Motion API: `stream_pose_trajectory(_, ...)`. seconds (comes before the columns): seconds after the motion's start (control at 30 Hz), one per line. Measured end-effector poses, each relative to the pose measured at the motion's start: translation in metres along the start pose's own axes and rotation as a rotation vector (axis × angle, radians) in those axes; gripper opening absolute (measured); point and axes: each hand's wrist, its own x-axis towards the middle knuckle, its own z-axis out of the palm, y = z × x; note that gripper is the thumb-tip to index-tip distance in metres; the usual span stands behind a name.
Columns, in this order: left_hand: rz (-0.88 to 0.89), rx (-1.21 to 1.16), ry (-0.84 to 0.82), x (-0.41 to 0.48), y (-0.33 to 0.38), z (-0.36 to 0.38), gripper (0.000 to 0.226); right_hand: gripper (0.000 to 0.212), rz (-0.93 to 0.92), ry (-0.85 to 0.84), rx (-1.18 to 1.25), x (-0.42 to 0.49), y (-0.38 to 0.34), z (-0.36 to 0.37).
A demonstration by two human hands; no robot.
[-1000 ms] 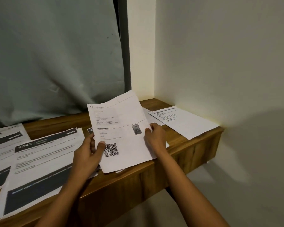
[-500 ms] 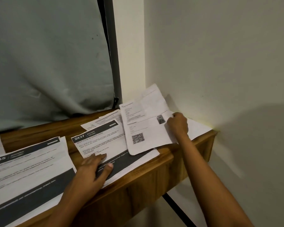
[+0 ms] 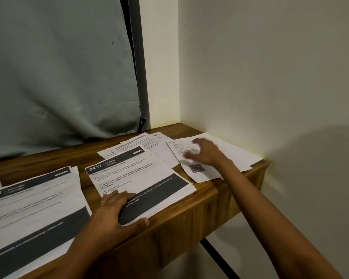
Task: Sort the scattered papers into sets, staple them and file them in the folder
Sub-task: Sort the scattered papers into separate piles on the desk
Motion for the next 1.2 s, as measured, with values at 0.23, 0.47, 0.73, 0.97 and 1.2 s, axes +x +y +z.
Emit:
stream_pose_trajectory(0.23, 0.017, -0.012, 0.006, -0.001, -0.004, 0.002, 0.122, 0.075, -0.071, -0.378, -0.233, 0.001, -0.014, 0.026)
stream_pose_trajectory(0.47, -0.028, -0.004, -0.048, 0.0, -0.004, 0.003, 0.1, 0.042, 0.028, -0.288, -0.123, 0.004, -0.002, 0.022)
stream_pose_trajectory(0.73, 0.01, -0.018, 0.009, -0.006, 0.0, -0.001, 0.087, 0.036, 0.013, -0.181, -0.05, -0.015, -0.029, 0.024)
stream_pose_trajectory(0.97, 0.03, -0.254, 0.445, -0.026, 0.003, -0.019, 0.042, 0.036, -0.335, -0.107, 0.198, -0.055, -0.155, 0.045)
stream_pose_trajectory(1.2, -0.189, -0.038, 0.584, -0.062, -0.062, -0.075, 0.047, 0.032, -0.391, -0.18, 0.294, -0.087, -0.265, 0.088)
